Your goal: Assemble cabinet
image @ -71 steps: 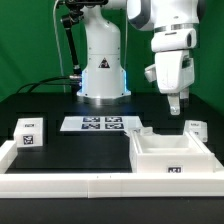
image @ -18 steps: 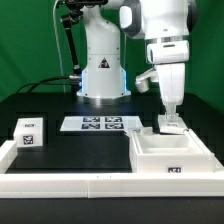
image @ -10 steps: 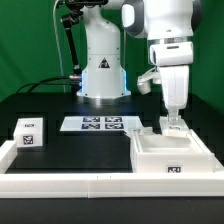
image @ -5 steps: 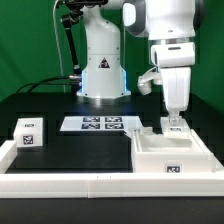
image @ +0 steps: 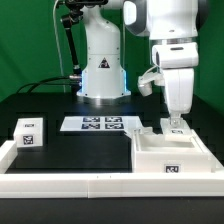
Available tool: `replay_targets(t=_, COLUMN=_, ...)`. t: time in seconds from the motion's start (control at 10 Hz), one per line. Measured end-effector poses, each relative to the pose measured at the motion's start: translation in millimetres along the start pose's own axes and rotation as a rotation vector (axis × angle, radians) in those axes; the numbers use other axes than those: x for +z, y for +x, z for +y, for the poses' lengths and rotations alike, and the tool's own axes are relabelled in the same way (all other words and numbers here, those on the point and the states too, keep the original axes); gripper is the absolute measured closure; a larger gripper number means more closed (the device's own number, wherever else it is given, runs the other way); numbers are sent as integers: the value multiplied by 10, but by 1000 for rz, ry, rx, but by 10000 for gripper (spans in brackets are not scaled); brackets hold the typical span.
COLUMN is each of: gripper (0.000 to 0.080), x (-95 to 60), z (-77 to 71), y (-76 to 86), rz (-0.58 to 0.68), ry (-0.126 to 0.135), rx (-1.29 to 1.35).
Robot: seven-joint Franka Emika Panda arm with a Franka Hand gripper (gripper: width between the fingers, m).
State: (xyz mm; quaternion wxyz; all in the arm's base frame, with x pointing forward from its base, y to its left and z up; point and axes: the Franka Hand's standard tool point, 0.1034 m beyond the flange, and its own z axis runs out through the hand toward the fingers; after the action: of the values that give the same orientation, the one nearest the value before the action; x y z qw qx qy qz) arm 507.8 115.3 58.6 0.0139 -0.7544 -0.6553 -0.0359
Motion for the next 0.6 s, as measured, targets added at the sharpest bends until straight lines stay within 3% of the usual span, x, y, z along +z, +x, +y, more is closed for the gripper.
replay_targets(t=0.4, gripper=731, x=6, z=311, y=-13, rz=5, ry=-12, rx=13)
replay_targets(t=0.6, gripper=731, x=-2, z=360, y=-12, rz=8, ry=-18, rx=-10)
